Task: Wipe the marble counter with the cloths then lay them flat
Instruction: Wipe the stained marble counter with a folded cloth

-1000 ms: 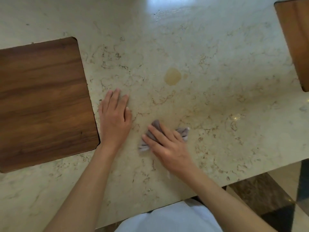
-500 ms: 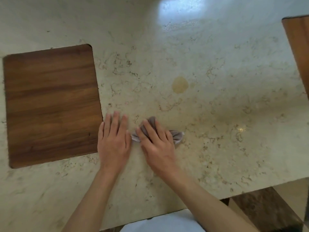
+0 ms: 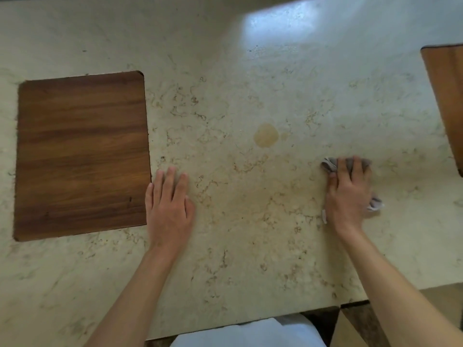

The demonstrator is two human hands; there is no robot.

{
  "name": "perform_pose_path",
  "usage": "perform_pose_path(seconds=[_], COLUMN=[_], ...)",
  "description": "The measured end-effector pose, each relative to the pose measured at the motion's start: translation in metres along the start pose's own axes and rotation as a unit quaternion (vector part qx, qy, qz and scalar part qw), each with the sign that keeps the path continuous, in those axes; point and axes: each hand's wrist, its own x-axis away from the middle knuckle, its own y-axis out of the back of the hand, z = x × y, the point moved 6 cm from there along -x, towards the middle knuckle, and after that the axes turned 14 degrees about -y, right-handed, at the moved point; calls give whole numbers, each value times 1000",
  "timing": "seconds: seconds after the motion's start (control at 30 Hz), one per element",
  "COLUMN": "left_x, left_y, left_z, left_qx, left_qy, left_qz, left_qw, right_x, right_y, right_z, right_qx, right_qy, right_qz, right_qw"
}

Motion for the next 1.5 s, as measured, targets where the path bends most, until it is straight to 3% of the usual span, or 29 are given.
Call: perform_pose_path(seconds=[0.13,0.3,0.47,0.63,0.73,0.8,0.9,0.97,1.07,1.2,1.27,1.33,1.43,1.5], left_x=[-12,-34,-5,15,42,45,42,42,42,42,43,45,46,45], left_y=[-5,-23,-41,-31,-32,-37,-37,-37,-33,-31,-31,-31,-29,-28], left_z=[-29,-111,-138,-128,-121,-120,-121,-121,-122,-122,-121,-121,-121,-122], left_qx=[26,13,-34,-36,-44,-49,-49,-50,-53,-59,-54,-45,-33,-24], left_qy=[51,18,54,113,109,108,117,115,108,100,96,91,90,93], left_qz=[11,49,112,42,55,73,83,80,68,48,37,20,1,-4], left_qw=[998,999,992,992,992,990,988,989,990,992,993,995,995,995], right_x=[-34,-103,-94,-11,-29,-74,-109,-92,-22,77,73,19,-106,-148], right_y=[-6,-10,-19,-31,-33,-33,-31,-29,-29,-30,-25,-19,-2,4], right_z=[23,94,137,138,127,133,160,178,182,144,123,110,96,98], right_qx=[25,36,13,-31,7,11,-6,-27,-59,-53,-30,-5,5,8], right_qy=[46,114,170,371,485,430,272,246,342,511,565,520,304,204], right_qz=[17,3,-14,44,75,46,8,-1,37,119,118,83,-2,-9], right_qw=[998,993,985,927,871,902,962,969,937,850,816,850,953,979])
